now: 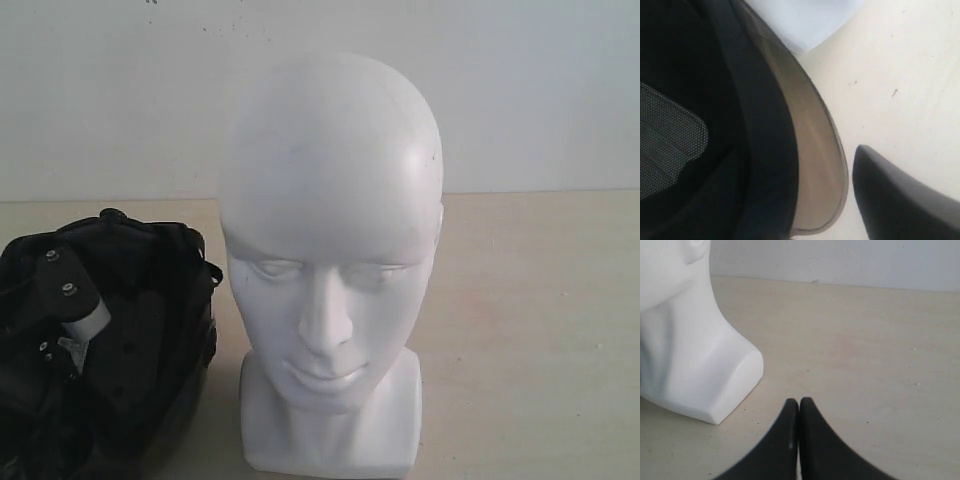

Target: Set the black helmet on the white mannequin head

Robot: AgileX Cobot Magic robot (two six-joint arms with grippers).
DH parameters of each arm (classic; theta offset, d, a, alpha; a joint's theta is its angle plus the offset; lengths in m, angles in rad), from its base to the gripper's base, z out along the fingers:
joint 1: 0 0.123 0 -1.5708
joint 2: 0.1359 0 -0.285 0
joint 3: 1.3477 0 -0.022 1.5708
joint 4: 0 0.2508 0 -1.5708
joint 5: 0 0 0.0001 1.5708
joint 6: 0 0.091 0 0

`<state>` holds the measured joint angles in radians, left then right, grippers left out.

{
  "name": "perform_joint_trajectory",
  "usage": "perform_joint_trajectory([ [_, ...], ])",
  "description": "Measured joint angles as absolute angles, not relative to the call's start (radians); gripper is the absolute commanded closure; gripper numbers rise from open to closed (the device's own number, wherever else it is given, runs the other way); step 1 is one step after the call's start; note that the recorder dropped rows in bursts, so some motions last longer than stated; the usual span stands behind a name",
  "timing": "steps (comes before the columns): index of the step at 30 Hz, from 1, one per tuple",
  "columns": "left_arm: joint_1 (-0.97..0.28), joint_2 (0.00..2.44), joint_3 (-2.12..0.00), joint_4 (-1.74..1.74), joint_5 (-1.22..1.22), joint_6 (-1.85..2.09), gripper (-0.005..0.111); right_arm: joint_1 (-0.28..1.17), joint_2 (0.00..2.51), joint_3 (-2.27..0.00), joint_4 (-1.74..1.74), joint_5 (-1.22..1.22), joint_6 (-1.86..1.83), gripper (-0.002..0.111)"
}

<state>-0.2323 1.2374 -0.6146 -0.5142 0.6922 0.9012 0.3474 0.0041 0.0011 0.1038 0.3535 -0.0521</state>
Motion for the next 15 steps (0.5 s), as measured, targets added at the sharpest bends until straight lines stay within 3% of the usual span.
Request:
perform_joint_trajectory([
  [9, -0.232, 1.205, -0.615, -0.585, 0.692, 0.899, 0.046, 0.347, 0.004, 0.001, 0.104, 0.353, -0.052, 0.108],
  [15, -0.232, 1.205, -0.615, -0.403, 0.697, 0.862, 0.049, 0.347, 0.004, 0.001, 0.104, 0.353, -0.052, 0.108],
])
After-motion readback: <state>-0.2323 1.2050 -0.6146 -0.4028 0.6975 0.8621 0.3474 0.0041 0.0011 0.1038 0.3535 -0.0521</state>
